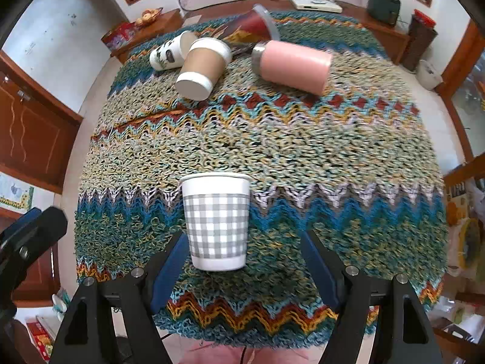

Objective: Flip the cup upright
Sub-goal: 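Close the right gripper on the plaid cup while the left gripper opens and withdraws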

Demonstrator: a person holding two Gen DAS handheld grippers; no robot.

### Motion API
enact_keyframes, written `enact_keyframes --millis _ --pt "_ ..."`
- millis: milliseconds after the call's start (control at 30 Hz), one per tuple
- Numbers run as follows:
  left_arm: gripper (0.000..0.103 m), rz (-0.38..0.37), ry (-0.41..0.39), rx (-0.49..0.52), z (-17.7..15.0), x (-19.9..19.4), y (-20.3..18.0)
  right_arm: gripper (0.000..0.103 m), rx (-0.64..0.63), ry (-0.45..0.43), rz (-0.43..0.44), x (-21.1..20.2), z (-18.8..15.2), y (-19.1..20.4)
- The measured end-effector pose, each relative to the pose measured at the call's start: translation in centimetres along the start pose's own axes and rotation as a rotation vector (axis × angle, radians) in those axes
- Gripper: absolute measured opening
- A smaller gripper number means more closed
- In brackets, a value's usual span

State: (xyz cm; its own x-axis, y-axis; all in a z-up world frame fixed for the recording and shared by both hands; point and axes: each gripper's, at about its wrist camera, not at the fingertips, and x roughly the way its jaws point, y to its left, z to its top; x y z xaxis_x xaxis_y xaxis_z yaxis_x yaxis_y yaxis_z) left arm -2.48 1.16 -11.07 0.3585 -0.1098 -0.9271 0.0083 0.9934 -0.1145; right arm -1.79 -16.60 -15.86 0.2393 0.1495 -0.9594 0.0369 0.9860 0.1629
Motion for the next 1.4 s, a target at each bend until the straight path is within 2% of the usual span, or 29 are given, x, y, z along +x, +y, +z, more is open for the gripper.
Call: enact_keyframes --millis 400,833,967,1067,1400 --pt "0.089 0.012 0.014 -0.04 -0.5 0.9 1.8 0.077 -0.057 0.064 0.033 3.8 2.3 2.2" --pt "0.089 0.007 0.031 -0.055 -0.6 1.5 2.9 0.077 -0.103 0.161 0.019 6.5 3.4 3.9" --pt "0.089 0.005 0.036 -0.059 -0.7 1.6 3.2 0.073 -0.12 0.183 0.007 7.1 3.5 4.1" --pt "0.089 0.003 0.04 -0.06 -0.7 1.7 3.2 0.067 -0.131 0.21 0.002 7.8 3.4 4.2" --pt "0.089 -0.006 0.041 -0.057 -0.8 1.8 3.2 0.063 -0.118 0.229 0.042 8.2 3.3 4.8"
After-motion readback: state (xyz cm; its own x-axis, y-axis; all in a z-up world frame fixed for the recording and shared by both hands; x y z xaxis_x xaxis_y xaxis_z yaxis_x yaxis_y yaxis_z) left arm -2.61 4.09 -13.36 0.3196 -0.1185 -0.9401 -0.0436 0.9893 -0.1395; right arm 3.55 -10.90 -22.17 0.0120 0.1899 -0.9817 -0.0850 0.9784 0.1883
